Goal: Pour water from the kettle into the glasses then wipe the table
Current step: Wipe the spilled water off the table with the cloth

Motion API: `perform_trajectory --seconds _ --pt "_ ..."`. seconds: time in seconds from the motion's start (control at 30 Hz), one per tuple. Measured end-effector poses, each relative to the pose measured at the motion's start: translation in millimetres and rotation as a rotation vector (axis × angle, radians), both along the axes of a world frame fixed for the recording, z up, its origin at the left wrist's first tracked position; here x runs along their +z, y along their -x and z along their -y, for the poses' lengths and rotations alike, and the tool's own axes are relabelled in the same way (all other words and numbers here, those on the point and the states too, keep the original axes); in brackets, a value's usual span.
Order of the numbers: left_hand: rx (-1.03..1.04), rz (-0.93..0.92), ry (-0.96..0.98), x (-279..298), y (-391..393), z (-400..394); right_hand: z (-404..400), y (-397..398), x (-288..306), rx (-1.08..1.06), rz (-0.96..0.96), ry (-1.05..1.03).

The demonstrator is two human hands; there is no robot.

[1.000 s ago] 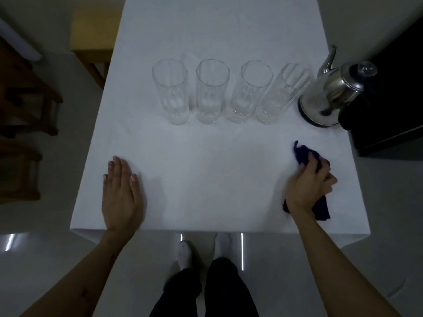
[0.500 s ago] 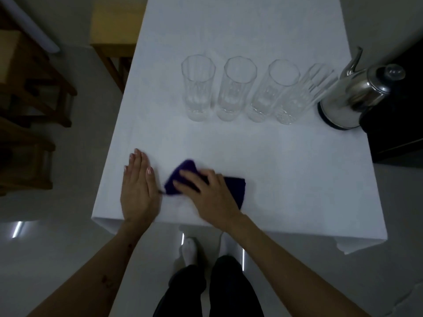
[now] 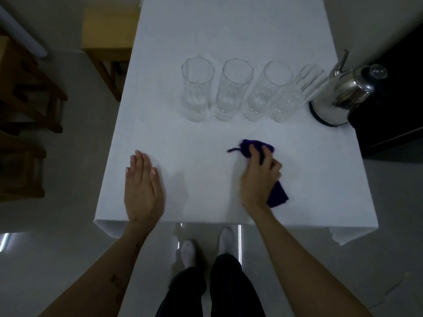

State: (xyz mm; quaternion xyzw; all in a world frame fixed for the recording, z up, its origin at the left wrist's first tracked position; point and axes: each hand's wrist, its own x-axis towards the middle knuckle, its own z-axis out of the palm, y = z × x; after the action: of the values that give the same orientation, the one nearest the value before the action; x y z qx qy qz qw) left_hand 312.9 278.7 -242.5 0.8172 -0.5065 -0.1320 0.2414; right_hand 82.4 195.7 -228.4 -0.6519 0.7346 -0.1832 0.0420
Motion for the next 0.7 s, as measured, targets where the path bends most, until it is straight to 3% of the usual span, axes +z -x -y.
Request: perform_trajectory --seconds 0.17,0.27,0.47,0.7 --pt "-0.027 0.024 -0.024 1 -1 -1 -47 -9 -7 0.786 -0.051 0.015" --pt "-0.047 0.064 -0.063 3 1 0 -60 45 -13 0.961 -0.096 -0.011" --pt "-0.196 0.165 -0.088 13 24 10 -50 145 -16 0.656 -0.076 0.051" --pt "-0.519 -0.063 -0.005 34 149 68 -7 192 6 0.011 0.257 0.196"
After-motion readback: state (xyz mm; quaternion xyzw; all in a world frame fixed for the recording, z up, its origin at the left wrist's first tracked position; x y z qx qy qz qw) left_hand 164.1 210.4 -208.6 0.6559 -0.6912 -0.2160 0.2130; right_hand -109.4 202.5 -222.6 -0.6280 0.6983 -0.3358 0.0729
